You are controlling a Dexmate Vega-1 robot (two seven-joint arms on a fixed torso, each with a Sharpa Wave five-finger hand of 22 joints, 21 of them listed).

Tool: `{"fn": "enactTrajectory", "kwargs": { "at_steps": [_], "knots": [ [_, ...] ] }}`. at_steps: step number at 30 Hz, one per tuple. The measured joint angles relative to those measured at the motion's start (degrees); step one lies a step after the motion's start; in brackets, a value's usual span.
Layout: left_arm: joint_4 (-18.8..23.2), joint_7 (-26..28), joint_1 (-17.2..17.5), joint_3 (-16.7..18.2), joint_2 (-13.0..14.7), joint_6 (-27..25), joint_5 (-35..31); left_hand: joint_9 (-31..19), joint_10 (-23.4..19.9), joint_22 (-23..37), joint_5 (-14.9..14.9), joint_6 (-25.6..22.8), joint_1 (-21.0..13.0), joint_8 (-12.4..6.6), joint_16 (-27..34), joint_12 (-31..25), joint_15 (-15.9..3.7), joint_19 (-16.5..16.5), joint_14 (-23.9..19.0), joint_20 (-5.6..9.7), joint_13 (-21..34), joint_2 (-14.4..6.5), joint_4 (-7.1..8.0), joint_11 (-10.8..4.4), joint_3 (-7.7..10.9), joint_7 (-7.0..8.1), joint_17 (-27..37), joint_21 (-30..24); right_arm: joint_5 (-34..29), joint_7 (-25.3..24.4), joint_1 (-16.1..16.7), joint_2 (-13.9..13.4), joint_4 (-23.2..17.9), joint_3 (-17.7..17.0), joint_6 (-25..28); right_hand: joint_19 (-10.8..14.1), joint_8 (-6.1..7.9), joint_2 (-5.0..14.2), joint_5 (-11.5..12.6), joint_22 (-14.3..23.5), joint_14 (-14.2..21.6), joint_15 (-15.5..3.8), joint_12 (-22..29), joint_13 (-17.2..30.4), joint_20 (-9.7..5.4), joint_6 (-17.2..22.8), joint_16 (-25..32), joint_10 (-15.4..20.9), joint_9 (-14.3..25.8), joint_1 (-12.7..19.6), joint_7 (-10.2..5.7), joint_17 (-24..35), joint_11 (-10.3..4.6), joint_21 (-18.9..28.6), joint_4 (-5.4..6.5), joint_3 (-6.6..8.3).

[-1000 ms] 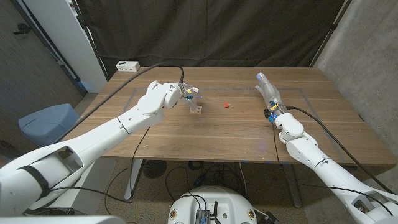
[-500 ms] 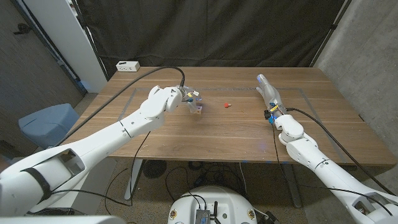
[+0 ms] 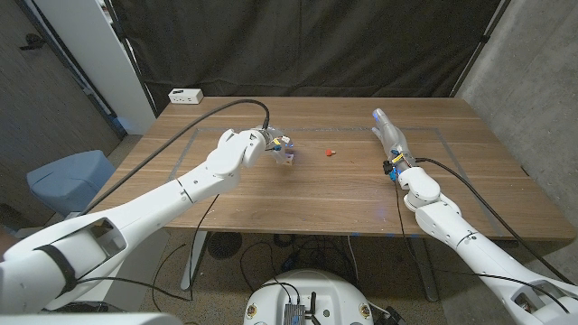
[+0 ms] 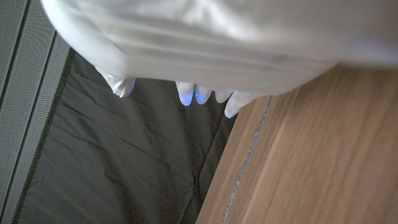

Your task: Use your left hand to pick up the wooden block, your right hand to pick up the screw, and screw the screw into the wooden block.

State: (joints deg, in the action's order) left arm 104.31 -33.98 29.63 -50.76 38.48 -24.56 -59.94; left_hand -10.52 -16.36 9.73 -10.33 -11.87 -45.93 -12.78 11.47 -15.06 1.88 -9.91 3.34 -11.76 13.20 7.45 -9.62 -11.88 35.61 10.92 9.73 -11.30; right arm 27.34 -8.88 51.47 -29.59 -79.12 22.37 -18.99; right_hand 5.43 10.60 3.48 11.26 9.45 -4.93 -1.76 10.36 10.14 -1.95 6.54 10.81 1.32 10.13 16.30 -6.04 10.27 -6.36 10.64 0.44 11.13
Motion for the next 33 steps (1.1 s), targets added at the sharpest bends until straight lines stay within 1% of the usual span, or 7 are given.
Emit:
{"fn": "enactTrajectory", "kwargs": {
  "at_steps": [2,17,20,28,29,31,33],
  "knots": [
    [-0.09,0.38,0.08,-0.01,-0.02,0.01,-0.03,0.00,-0.36,0.00,0.00,-0.29,-0.21,0.00,0.00,0.00,-0.17,0.00,-0.30,0.00,0.00,0.21,0.00,-0.17,0.00,-0.17,0.00,0.00,-0.01,-0.04,0.01,0.04,0.04,0.01,0.00,0.00,0.00,0.00,0.00,0.00,0.00,0.00,0.00,0.00,0.00,0.00,0.00,0.00,0.00,0.00,0.00,0.00,0.00,0.00,0.00,0.00],
    [-0.70,2.28,0.41,-0.22,-0.17,0.30,-0.01,0.00,-2.05,0.00,0.00,-1.91,-0.85,0.00,0.00,-0.43,-0.46,0.00,-1.37,0.00,0.27,-0.04,0.47,0.00,-0.47,0.48,0.00,0.00,-0.27,-0.14,0.02,-0.06,0.09,0.04,0.00,0.00,0.00,0.30,0.00,0.00,0.00,0.00,0.00,0.00,0.00,0.00,0.00,0.00,0.00,-0.30,0.00,0.00,0.00,0.00,0.01,0.00],
    [-0.85,2.41,0.42,-0.38,-0.23,0.46,0.01,0.00,-2.26,0.00,0.00,-2.10,-0.97,0.00,0.00,-0.43,-0.68,0.00,-1.59,0.00,0.26,0.08,0.28,-0.20,-0.66,0.67,0.00,0.00,-0.31,-0.14,0.07,-0.09,0.09,0.04,-0.02,0.00,0.00,0.30,0.00,0.00,0.00,0.00,0.00,0.01,0.00,0.00,0.00,-0.11,0.00,-0.30,0.00,0.00,-0.11,0.00,-0.24,0.25],
    [-1.18,2.88,0.42,-0.59,-0.41,0.56,-0.02,0.00,-2.66,0.00,0.00,-2.72,-1.20,0.00,0.00,-0.65,-0.88,0.00,-1.79,0.00,0.26,-0.16,0.26,0.00,-0.68,0.67,0.00,0.00,-0.51,-0.46,0.44,-0.32,-0.30,0.03,-0.02,0.00,0.00,0.30,0.00,0.00,0.00,0.00,0.00,0.01,0.00,0.00,0.00,-0.11,0.00,-0.30,0.00,0.00,-0.11,0.00,-0.48,0.00],
    [-1.20,2.96,0.43,-0.61,-0.41,0.56,-0.05,0.00,-2.88,0.00,0.00,-2.71,-1.20,0.00,0.00,-0.65,-0.90,0.00,-1.81,0.00,0.26,-0.16,0.26,-0.21,-0.68,0.67,0.00,0.00,-0.54,-0.53,0.51,-0.35,-0.40,0.01,-0.02,0.00,0.00,0.30,0.00,0.00,0.00,0.00,0.00,0.01,0.00,0.00,0.00,-0.11,0.01,-0.30,0.00,0.00,-0.10,0.00,-0.48,0.00],
    [-1.26,3.17,0.50,-0.65,-0.44,0.56,-0.15,0.00,-2.91,0.00,0.00,-3.04,-1.20,0.00,0.00,-0.65,-1.18,0.00,-2.09,0.00,0.41,-0.16,0.29,-0.25,-0.72,0.99,0.00,0.00,-0.60,-0.70,0.72,-0.43,-0.69,-0.04,-0.01,0.00,0.00,0.30,0.00,0.00,0.00,0.00,0.00,0.01,0.00,0.00,0.00,-0.11,0.01,-0.30,0.00,0.00,-0.10,0.00,-0.48,0.00],
    [-1.29,3.30,0.52,-0.66,-0.44,0.55,-0.20,0.01,-3.27,0.00,0.00,-3.12,-1.24,0.00,0.00,-0.83,-0.87,0.00,-2.41,0.00,0.53,-0.20,0.43,-0.13,-0.85,1.07,-0.01,0.00,-0.62,-0.82,0.87,-0.49,-0.91,-0.09,0.03,0.00,0.00,0.30,0.00,0.00,0.00,0.00,0.00,0.01,0.00,0.21,0.00,-0.11,0.01,-0.30,0.21,0.00,-0.10,0.00,-0.48,0.00]
  ]
}}
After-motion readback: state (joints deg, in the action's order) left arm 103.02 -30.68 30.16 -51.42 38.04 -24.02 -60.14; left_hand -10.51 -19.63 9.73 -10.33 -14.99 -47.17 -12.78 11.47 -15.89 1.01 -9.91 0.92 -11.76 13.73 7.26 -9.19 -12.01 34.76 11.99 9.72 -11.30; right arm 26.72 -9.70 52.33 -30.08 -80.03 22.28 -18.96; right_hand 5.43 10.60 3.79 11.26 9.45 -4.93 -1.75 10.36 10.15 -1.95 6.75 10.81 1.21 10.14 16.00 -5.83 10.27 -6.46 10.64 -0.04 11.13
